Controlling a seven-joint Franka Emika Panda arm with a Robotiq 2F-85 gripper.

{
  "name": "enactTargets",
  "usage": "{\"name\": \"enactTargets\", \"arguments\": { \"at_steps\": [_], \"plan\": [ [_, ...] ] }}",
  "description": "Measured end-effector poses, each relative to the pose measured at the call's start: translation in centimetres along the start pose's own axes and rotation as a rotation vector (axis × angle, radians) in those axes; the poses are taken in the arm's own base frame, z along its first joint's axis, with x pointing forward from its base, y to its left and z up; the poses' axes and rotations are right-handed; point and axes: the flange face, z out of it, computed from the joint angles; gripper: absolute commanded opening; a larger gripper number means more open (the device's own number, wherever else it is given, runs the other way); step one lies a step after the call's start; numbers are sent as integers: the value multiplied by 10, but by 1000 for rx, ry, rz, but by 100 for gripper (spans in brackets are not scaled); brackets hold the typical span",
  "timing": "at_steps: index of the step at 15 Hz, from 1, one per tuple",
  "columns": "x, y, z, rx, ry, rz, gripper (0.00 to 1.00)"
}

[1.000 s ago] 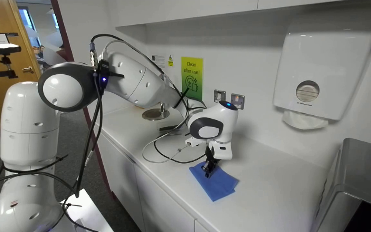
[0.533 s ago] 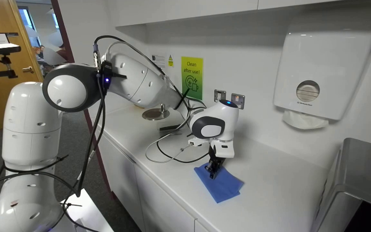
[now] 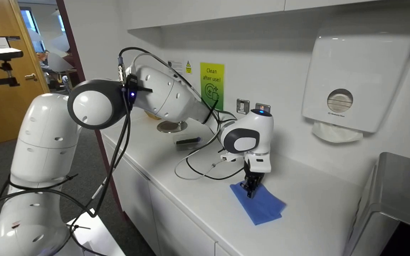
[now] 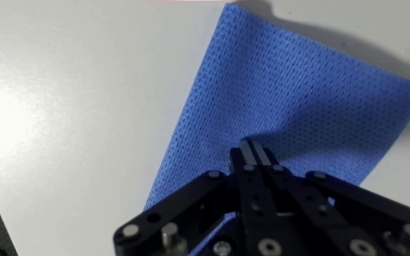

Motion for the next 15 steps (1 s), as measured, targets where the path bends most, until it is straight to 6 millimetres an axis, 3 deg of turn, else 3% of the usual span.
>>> {"name": "enactTargets", "arguments": {
  "at_steps": [8, 15],
  "plan": [
    [14, -50, -2, 49, 48, 44, 0],
    [-13, -93, -6, 77, 50, 16, 0]
  ]
}}
